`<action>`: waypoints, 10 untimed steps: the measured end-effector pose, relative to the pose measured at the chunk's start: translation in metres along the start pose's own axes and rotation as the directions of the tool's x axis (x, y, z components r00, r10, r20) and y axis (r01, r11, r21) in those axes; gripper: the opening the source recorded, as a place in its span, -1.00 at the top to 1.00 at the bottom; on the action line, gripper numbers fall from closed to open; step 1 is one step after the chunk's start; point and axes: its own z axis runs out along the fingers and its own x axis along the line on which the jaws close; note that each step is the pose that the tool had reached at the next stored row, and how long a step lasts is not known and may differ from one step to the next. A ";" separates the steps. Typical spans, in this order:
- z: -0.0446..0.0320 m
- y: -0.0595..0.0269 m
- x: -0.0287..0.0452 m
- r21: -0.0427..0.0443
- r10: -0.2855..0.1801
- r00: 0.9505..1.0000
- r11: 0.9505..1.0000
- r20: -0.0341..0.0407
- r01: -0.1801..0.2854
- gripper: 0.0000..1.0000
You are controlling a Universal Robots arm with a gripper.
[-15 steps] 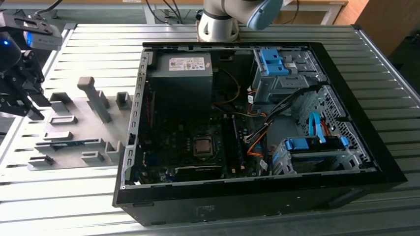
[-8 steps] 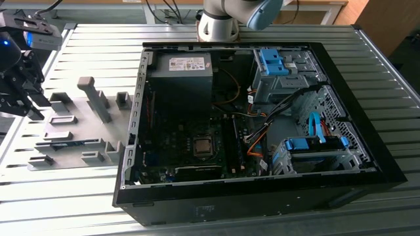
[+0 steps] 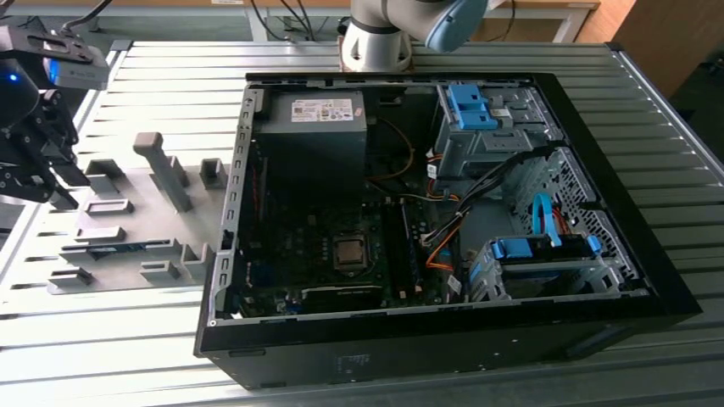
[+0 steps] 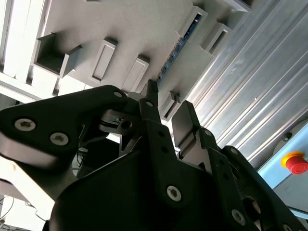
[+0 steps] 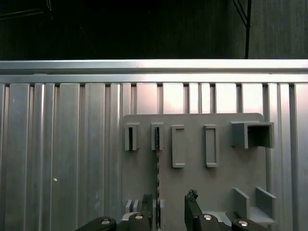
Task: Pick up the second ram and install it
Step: 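Pick up the second ram and move it above second insertion slot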
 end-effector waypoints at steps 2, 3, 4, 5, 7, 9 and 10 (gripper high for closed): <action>0.0021 0.0000 0.0000 0.000 0.000 1.000 1.000 0.000 0.000 0.21; 0.0025 0.0000 0.0000 0.000 0.000 1.000 1.000 0.000 0.000 0.21; 0.0025 0.0000 0.0000 0.000 0.000 1.000 1.000 0.000 0.000 0.21; 0.0027 0.0000 0.0000 0.000 0.000 1.000 1.000 0.000 0.000 0.21; 0.0029 0.0000 0.0000 0.000 0.000 1.000 1.000 0.000 0.000 0.21; 0.0033 -0.0001 0.0000 0.000 0.000 1.000 1.000 0.000 0.000 0.21; 0.0037 -0.0001 0.0000 0.000 0.000 1.000 1.000 0.000 0.000 0.21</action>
